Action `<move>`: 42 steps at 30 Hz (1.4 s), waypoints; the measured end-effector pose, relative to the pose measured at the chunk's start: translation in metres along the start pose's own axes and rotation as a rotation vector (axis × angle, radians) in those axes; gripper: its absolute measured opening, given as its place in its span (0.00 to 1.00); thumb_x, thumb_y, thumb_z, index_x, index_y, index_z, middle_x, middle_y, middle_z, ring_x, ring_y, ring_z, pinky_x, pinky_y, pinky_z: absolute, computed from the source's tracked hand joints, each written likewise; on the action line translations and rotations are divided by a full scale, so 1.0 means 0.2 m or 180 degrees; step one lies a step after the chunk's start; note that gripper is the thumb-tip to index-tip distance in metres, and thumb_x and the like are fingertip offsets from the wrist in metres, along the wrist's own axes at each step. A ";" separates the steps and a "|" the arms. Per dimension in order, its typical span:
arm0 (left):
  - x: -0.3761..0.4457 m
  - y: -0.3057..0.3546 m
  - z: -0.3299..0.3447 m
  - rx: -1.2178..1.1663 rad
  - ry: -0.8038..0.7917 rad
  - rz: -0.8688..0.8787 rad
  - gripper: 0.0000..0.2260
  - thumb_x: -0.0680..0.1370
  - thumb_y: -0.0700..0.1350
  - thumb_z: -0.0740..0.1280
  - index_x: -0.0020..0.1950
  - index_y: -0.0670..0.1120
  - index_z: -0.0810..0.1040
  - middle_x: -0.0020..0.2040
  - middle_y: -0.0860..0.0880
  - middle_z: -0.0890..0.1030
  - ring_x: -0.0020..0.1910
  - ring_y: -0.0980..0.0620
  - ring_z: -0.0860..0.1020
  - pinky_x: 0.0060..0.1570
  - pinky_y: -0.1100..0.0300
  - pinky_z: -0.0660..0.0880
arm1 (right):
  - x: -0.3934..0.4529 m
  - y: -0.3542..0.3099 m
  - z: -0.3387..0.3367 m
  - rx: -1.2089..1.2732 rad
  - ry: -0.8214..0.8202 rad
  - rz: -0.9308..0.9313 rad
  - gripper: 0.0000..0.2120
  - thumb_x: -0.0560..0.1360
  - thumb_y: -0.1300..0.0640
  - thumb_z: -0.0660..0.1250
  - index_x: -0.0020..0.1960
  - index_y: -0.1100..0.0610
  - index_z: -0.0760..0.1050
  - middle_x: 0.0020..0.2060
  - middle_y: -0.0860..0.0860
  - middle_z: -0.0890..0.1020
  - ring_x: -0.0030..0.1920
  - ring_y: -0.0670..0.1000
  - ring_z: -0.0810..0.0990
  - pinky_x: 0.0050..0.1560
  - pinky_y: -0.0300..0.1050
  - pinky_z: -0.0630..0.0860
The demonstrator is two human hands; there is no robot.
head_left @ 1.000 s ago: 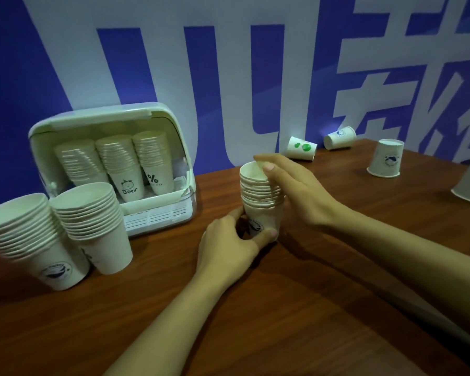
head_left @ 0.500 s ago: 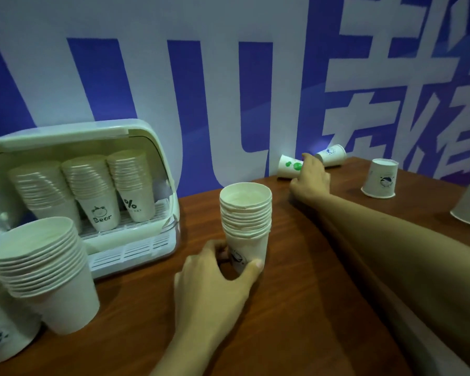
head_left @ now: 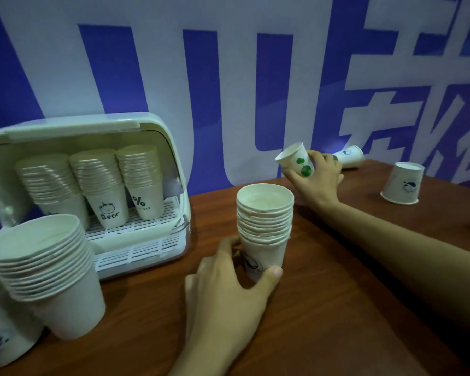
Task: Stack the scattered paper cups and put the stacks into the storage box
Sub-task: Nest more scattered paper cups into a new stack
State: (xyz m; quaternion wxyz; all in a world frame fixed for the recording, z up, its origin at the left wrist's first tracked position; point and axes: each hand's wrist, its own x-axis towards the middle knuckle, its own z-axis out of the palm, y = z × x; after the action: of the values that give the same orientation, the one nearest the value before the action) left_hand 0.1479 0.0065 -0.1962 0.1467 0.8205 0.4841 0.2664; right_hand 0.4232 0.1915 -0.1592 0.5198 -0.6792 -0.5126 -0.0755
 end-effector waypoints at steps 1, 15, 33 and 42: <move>0.08 0.07 -0.02 -0.0409 0.0393 -0.0748 0.24 0.72 0.73 0.68 0.63 0.69 0.64 0.57 0.65 0.76 0.66 0.58 0.74 0.63 0.57 0.64 | -0.05 -0.06 -0.07 0.0412 0.0010 -0.0065 0.29 0.69 0.36 0.73 0.63 0.52 0.77 0.56 0.51 0.78 0.58 0.52 0.75 0.60 0.50 0.74; 0.06 0.09 -0.04 -0.0408 0.0520 -0.0627 0.19 0.75 0.67 0.70 0.61 0.60 0.76 0.53 0.61 0.84 0.59 0.56 0.81 0.61 0.53 0.73 | -0.46 -0.70 -0.73 0.1010 -0.1551 -0.0729 0.26 0.68 0.31 0.71 0.60 0.45 0.80 0.53 0.42 0.84 0.56 0.42 0.80 0.56 0.47 0.78; 0.10 0.06 -0.02 -0.0506 0.0581 -0.0725 0.38 0.72 0.71 0.69 0.77 0.60 0.62 0.67 0.63 0.78 0.71 0.60 0.73 0.67 0.57 0.66 | -0.51 -0.64 -0.69 0.1045 -0.1627 -0.0379 0.47 0.64 0.23 0.62 0.77 0.45 0.64 0.68 0.43 0.75 0.67 0.43 0.74 0.68 0.50 0.72; 0.07 0.11 -0.05 -0.0516 0.0497 -0.0685 0.35 0.73 0.71 0.70 0.76 0.64 0.63 0.68 0.62 0.78 0.70 0.55 0.74 0.68 0.55 0.67 | -0.55 -0.53 -0.60 0.0485 -0.1624 -0.0864 0.35 0.76 0.29 0.48 0.74 0.46 0.70 0.68 0.43 0.74 0.70 0.45 0.67 0.73 0.51 0.64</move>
State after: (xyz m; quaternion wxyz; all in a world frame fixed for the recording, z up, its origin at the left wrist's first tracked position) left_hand 0.1630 0.0084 -0.1738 0.2020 0.7261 0.5561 0.3503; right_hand 0.3421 0.0214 -0.1091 0.4088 -0.5606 -0.7170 0.0676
